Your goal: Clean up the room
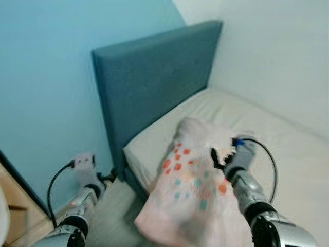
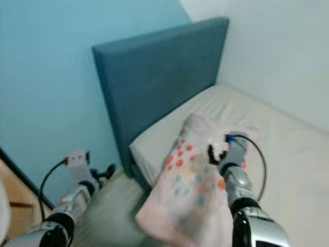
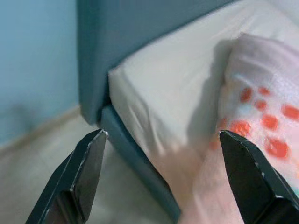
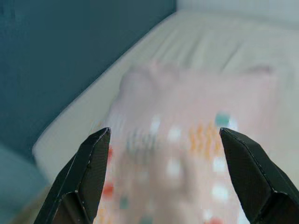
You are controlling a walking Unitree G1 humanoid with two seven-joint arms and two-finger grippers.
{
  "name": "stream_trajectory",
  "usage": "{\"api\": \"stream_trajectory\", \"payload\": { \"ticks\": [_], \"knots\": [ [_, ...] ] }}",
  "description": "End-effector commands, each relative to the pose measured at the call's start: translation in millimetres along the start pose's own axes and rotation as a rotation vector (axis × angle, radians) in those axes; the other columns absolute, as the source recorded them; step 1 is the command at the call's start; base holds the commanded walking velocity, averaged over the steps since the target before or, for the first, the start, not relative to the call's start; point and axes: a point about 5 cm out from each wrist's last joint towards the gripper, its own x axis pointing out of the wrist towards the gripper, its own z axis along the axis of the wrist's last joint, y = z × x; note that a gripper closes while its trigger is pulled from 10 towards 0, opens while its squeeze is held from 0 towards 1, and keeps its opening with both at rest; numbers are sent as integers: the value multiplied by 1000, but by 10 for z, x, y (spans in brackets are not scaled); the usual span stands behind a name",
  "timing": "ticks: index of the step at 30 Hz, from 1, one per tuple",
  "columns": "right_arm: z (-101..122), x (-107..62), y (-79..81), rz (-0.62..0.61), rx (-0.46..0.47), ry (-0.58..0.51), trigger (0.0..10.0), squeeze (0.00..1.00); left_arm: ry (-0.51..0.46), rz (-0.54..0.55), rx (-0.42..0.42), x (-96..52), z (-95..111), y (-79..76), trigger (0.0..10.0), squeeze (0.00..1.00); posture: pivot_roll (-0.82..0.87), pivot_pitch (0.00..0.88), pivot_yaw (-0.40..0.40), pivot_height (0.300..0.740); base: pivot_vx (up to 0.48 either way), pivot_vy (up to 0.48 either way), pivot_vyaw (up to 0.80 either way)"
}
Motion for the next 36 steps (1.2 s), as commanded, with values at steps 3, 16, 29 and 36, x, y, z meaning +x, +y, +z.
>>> {"api": "stream_trajectory", "payload": {
  "ticks": [3, 16, 29, 36],
  "knots": [
    [-108, -18, 62, 7, 22, 38, 10000, 0, 6, 33, 2, -16, -3, 74, 10000, 0, -96, 0, -37, 726, 190, 0, -763],
    [-147, -35, 27, -15, 9, 58, 10000, 0, -21, -36, -1, 30, 115, 29, 10000, 0, -100, 0, -36, 726, 0, 0, -763],
    [-156, -43, -30, -43, 1, 75, 10000, 0, 2, -122, 17, 56, 93, -115, 10000, 0, -103, 0, -40, 726, 0, 0, -763],
    [-129, -38, -36, -52, 7, 58, 10000, 0, 4, 112, 52, 34, 136, 138, 10000, 0, -106, 0, -39, 726, 0, 0, -638]
  ]
}}
